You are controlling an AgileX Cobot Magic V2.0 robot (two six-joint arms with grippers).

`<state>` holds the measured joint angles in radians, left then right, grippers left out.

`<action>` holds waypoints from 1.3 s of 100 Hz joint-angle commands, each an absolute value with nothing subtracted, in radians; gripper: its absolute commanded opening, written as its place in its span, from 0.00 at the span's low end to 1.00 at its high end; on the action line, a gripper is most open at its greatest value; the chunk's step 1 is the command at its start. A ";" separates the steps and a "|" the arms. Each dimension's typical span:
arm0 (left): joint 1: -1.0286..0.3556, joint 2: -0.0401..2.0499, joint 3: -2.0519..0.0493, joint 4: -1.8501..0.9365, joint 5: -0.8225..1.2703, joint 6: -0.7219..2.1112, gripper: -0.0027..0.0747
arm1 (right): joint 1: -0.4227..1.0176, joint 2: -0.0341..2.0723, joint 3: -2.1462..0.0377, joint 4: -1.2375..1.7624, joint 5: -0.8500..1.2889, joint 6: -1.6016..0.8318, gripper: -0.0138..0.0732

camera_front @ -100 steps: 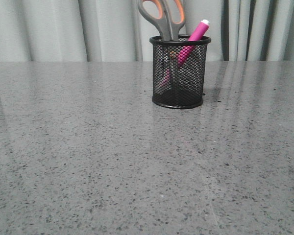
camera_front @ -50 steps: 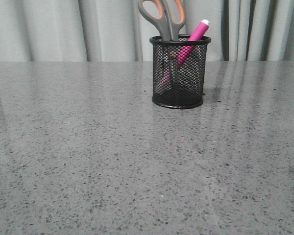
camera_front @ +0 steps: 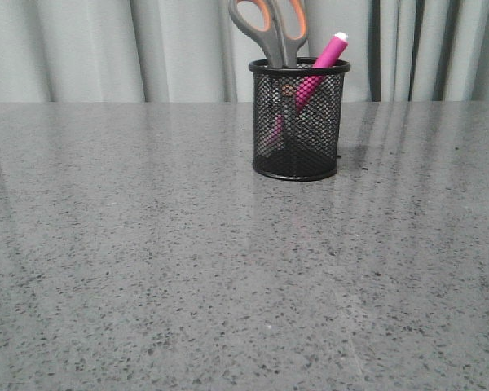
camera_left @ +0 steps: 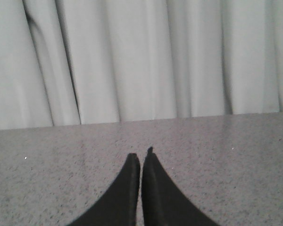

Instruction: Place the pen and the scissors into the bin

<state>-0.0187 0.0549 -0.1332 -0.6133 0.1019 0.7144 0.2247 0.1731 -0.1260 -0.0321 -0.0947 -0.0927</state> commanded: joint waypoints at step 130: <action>-0.017 -0.037 0.045 -0.086 -0.030 0.122 0.01 | 0.221 0.180 -0.150 -0.043 -0.177 -0.101 0.08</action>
<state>-0.0187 -0.0030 0.0029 -0.0842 0.0423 0.1310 0.2247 0.1731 -0.1260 -0.0321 -0.0954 -0.0927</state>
